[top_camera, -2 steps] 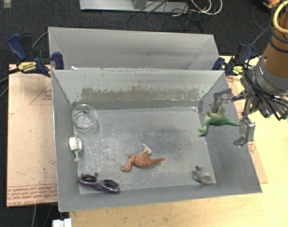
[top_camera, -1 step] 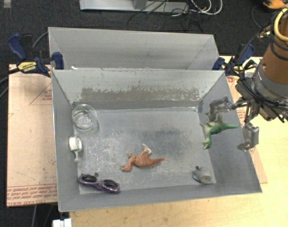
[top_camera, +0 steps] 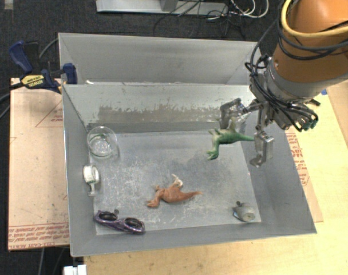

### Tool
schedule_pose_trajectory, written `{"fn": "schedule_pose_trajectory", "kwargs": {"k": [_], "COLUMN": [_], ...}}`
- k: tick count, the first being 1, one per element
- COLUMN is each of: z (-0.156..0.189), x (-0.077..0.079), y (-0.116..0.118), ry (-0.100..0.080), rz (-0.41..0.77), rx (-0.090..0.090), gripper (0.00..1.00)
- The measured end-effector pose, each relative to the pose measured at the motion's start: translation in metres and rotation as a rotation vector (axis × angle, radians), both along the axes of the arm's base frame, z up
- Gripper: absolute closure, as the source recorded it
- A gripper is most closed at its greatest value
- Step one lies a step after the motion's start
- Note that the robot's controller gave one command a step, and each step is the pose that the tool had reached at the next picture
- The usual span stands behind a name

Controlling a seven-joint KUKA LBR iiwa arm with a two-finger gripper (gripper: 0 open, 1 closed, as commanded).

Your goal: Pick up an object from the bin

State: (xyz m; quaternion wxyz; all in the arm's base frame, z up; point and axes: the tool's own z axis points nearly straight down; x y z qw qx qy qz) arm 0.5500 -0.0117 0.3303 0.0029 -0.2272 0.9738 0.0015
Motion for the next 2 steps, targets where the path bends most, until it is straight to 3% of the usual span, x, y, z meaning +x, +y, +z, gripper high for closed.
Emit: {"fn": "schedule_pose_trajectory", "kwargs": {"k": [1, 2], "z": [0.041, -0.031], "x": [0.037, -0.017], "y": [0.02, 0.093], "ry": [-0.007, 0.008], "rz": [0.107, -0.108], "rx": [0.0, 0.001], "gripper": [0.0, 0.0]}}
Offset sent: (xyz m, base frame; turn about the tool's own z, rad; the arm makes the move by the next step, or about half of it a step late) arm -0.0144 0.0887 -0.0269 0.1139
